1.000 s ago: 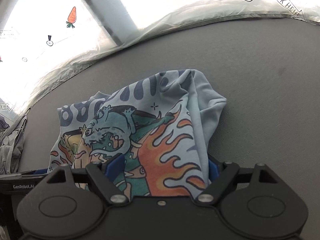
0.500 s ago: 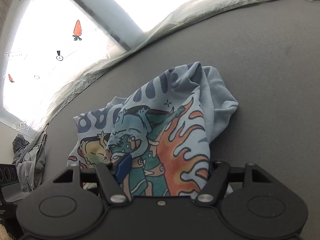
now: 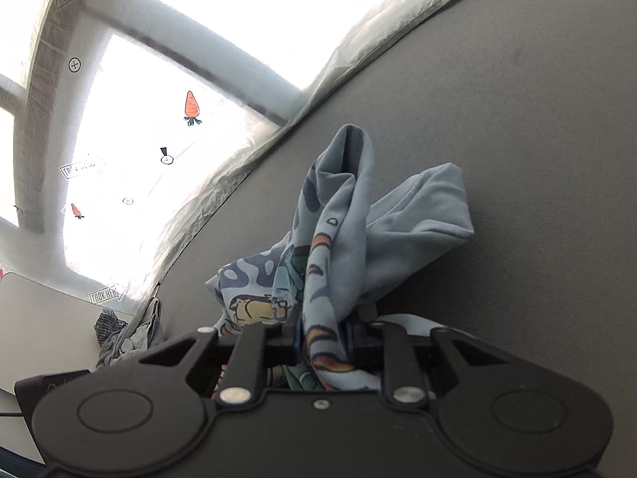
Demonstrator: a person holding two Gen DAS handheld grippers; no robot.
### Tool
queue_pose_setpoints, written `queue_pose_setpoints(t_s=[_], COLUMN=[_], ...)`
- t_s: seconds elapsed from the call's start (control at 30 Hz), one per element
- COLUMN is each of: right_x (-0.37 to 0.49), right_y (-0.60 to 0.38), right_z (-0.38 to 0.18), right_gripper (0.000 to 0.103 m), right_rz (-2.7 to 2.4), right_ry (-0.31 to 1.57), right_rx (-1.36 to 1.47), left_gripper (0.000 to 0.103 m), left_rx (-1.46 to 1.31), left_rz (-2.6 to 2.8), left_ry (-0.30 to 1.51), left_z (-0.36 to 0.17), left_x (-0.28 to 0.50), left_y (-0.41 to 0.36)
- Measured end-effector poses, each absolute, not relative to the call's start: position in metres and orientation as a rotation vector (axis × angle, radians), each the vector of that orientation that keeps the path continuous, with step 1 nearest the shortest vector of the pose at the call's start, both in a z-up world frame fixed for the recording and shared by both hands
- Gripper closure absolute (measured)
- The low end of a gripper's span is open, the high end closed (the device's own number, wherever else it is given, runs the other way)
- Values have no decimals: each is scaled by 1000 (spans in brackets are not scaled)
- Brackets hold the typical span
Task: Fold clothes
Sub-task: 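Lower the folded T-shirt onto the clothes pile with both grippers, release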
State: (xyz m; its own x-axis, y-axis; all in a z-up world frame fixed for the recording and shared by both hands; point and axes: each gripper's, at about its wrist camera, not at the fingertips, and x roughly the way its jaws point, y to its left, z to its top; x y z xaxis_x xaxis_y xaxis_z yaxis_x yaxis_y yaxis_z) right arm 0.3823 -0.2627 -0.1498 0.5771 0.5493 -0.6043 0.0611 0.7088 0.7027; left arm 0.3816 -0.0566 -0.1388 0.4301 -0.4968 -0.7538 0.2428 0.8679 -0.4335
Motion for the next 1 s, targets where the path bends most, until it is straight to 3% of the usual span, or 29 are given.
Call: queue_pose_setpoints(t_s=[0.47,1.0], right_x=[278,209], right_y=[-306,-450], right_z=[-72,-12], right_gripper=[82,82], right_rz=[251,82], right_ry=[672,430], right_rx=[772,765], left_gripper=[68,68], left_rx=[-184,-102], left_rz=[-672,-885], left_ry=[852,711], left_z=[-57,2], left_x=[321,313], left_y=[-102,-250])
